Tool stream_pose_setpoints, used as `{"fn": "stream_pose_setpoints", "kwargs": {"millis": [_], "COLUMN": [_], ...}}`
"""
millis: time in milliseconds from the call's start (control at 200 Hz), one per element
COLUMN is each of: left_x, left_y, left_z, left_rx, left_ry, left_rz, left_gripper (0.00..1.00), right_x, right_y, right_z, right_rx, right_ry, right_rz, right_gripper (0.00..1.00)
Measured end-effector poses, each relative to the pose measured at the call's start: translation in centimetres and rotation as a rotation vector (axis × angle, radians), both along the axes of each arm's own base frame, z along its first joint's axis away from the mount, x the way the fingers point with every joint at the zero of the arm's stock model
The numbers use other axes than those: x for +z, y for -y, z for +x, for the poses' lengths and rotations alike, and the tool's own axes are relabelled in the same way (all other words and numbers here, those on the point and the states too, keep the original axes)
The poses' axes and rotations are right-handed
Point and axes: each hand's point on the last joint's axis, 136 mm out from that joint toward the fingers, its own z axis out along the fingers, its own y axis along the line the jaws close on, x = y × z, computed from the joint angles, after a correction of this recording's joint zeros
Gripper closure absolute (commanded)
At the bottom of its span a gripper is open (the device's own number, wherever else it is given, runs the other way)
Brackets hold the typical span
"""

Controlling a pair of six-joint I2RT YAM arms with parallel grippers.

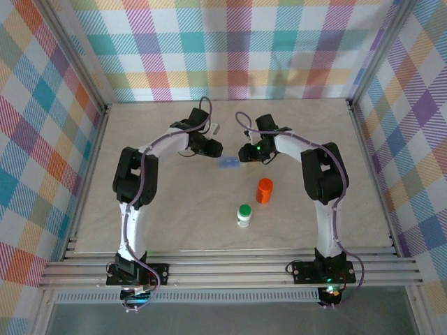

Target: Sort the pills into containers

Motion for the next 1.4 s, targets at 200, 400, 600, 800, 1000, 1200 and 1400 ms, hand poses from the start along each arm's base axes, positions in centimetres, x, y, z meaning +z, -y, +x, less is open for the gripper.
{"fn": "stream_pose_setpoints", "kwargs": {"millis": [200,400,600,800,1000,1200,1400], "left_x": [8.4,15.5,16.2,12.9,11.7,9.7,10.1], "left_y": [-1.3,-4.2,-6.3,-10.0,-11.4,-11.5,-11.3], "left_z": [1.3,-2.3,-8.4,-13.1,-15.9,-16.7,-16.5], "left_rx": [0.073,0.168,0.245,0.363,0.391,0.389,0.402], "left_ry": [0.254,0.493,0.609,0.627,0.698,0.704,0.713], "left_rz": [-0.032,-0.078,-0.051,-0.098,-0.203,-0.239,-0.266], "left_gripper": [0.46,0.44,0.41,0.39,0.37,0.37,0.37], "right_x": [1.5,9.1,15.9,15.7,14.4,12.5,9.3], "right_y": [1.2,2.0,3.1,3.4,4.2,6.1,6.1], "right_z": [-1.0,-0.7,-2.3,-7.0,-12.3,-14.0,-14.9], "right_rx": [-0.055,-0.091,-0.118,-0.093,-0.036,-0.075,-0.084], "right_ry": [-0.018,0.135,0.277,0.276,0.238,0.164,0.051], "right_rz": [-0.038,-0.013,-0.006,-0.123,-0.245,-0.306,-0.331], "right_gripper": [0.48,0.46,0.43,0.4,0.38,0.28,0.25]}}
